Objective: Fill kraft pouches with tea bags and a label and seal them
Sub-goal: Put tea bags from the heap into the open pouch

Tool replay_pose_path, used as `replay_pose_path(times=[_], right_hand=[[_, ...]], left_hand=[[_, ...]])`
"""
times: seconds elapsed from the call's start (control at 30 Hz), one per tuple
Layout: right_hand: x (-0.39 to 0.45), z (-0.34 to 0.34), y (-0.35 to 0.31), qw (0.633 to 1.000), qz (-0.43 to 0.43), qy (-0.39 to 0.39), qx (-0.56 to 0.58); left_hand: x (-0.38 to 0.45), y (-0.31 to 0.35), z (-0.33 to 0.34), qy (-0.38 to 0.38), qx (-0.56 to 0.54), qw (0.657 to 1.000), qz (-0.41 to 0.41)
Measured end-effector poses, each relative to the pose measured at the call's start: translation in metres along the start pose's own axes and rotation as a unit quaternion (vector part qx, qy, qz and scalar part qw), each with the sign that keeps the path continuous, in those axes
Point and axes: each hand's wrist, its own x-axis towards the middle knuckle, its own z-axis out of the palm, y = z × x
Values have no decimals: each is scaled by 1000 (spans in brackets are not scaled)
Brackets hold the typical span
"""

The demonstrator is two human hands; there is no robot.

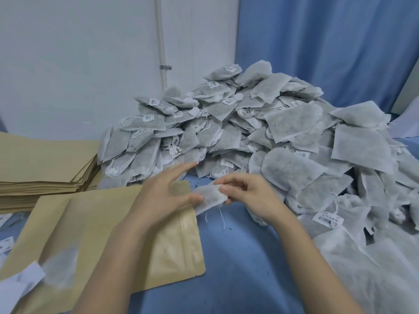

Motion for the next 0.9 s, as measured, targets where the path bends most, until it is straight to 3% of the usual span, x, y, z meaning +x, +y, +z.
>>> replay_pose_path(times=[0.17, 0.37, 0.7, 0.9], right_hand=[[0, 3, 15, 1000, 23, -7, 11], [1, 9, 36, 997, 60, 17, 53], [-5, -4, 25, 988, 68, 21, 134], [-11, 8, -7, 999, -2, -42, 34]], left_hand=[[-3, -12, 2, -67, 66, 993, -68], [-2, -22, 11, -85, 124, 985, -81], [2, -15, 1, 26, 64, 994, -85], [-6, 21, -5, 26, -27, 999, -15]])
